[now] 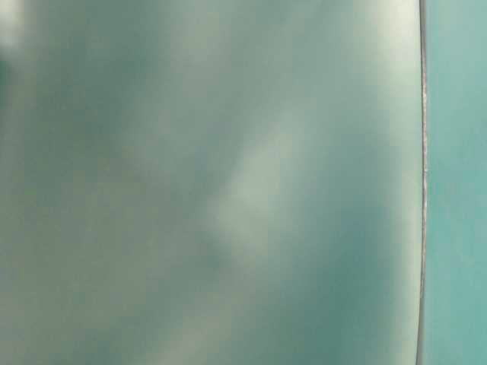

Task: Move the cup toward the block with left arm.
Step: 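Lower the left gripper around the orange cup and close on it, then lift the orange cup slightly with the left gripper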

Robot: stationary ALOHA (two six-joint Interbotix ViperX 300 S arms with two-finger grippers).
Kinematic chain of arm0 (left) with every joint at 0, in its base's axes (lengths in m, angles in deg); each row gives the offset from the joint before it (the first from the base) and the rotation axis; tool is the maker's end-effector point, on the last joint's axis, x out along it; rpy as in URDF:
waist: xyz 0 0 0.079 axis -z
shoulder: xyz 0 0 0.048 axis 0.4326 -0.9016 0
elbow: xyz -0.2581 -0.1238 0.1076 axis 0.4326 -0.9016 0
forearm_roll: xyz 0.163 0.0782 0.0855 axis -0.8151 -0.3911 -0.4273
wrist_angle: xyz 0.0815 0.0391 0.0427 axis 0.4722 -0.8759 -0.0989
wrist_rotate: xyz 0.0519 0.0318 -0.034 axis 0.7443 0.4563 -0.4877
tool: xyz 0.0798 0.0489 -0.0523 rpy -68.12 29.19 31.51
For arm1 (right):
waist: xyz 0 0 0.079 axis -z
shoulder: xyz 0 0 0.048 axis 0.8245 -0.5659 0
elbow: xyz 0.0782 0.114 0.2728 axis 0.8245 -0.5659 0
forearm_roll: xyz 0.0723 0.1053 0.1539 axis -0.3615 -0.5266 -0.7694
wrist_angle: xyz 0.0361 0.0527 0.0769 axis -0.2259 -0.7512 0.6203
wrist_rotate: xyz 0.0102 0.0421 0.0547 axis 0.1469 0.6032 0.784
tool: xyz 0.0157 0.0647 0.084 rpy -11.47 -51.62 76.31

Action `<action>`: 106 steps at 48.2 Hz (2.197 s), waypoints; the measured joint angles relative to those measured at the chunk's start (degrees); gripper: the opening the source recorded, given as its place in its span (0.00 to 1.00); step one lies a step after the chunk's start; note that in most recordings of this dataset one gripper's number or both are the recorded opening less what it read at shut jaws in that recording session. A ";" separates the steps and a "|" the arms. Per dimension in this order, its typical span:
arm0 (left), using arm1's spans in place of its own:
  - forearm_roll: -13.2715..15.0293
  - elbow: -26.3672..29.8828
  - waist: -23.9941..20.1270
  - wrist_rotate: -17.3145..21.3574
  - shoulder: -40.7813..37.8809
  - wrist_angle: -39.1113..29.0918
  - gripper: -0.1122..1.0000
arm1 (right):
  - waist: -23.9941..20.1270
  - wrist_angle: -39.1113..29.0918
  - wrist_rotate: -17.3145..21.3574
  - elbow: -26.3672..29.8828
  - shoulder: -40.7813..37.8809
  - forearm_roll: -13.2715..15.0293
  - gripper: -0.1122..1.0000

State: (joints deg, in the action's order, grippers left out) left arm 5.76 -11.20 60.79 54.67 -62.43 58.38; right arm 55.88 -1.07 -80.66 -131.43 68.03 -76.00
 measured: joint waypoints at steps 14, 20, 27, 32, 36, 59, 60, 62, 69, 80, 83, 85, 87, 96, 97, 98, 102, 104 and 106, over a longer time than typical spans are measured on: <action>0.09 0.26 0.00 0.00 -5.80 8.17 0.90 | 0.00 0.00 -0.09 0.00 -0.09 0.00 0.10; 0.00 0.70 0.00 0.00 -8.70 10.90 0.90 | 0.00 -0.09 0.00 0.00 -0.18 0.00 0.10; 0.09 1.05 -0.53 0.26 -11.16 13.36 0.90 | 0.00 0.00 0.00 0.00 -0.26 0.00 0.10; 0.00 1.49 -0.88 0.70 -12.22 14.77 0.90 | 0.00 0.00 0.00 0.00 -0.26 0.00 0.10; 0.00 1.85 -1.14 0.97 -12.66 16.17 0.90 | 0.00 0.00 0.00 0.00 -0.35 0.00 0.10; 0.00 3.52 -2.72 2.11 -14.33 19.69 0.90 | 0.00 0.00 0.00 0.09 -0.44 0.00 0.10; 0.09 3.60 -2.81 2.11 -14.50 19.69 0.90 | 0.00 0.00 0.00 0.00 -0.44 0.00 0.10; 0.09 3.96 -2.81 2.11 -14.85 19.69 0.90 | 0.00 0.00 0.00 0.00 -0.44 0.00 0.10; 0.00 5.10 -2.90 2.11 -16.70 19.69 0.90 | 0.00 0.00 0.00 0.00 -0.44 0.09 0.10; -0.44 5.89 -2.99 2.37 -17.31 18.54 0.85 | -0.09 0.00 0.00 0.00 -0.44 0.00 0.10; -0.53 5.98 -2.99 2.37 -17.31 17.67 0.78 | 0.00 -0.09 0.00 0.00 -0.44 0.00 0.10; -0.53 6.06 -2.99 2.46 -17.31 17.31 0.75 | 0.00 0.00 0.00 0.00 -0.44 0.00 0.10; -0.53 6.15 -2.99 2.55 -17.31 16.88 0.72 | 0.00 -0.09 0.00 0.00 -0.53 0.00 0.10; -0.62 6.24 -2.99 2.64 -17.14 16.35 0.72 | 0.00 0.00 0.00 0.00 -0.79 0.00 0.10; -0.62 6.24 -3.08 2.64 -17.05 16.26 0.72 | 0.00 0.00 0.00 0.00 -0.79 0.00 0.10; -0.62 6.24 -3.08 2.64 -16.96 16.26 0.72 | 0.00 -0.09 0.00 0.00 -0.88 0.00 0.10; -0.53 6.24 -3.34 2.46 -16.44 16.00 0.72 | 0.00 -0.09 0.00 0.00 -1.14 0.00 0.10; -0.62 6.24 -3.60 2.55 -16.00 15.91 0.72 | -0.09 -0.09 0.00 0.00 -1.23 0.09 0.10; -0.62 6.24 -4.31 2.81 -15.47 15.73 0.72 | -0.09 0.00 -0.09 0.00 -1.32 0.00 0.10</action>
State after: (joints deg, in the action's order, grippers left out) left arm 5.14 -4.96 56.48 57.49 -77.90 74.11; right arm 55.80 -1.07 -80.75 -131.43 66.71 -76.00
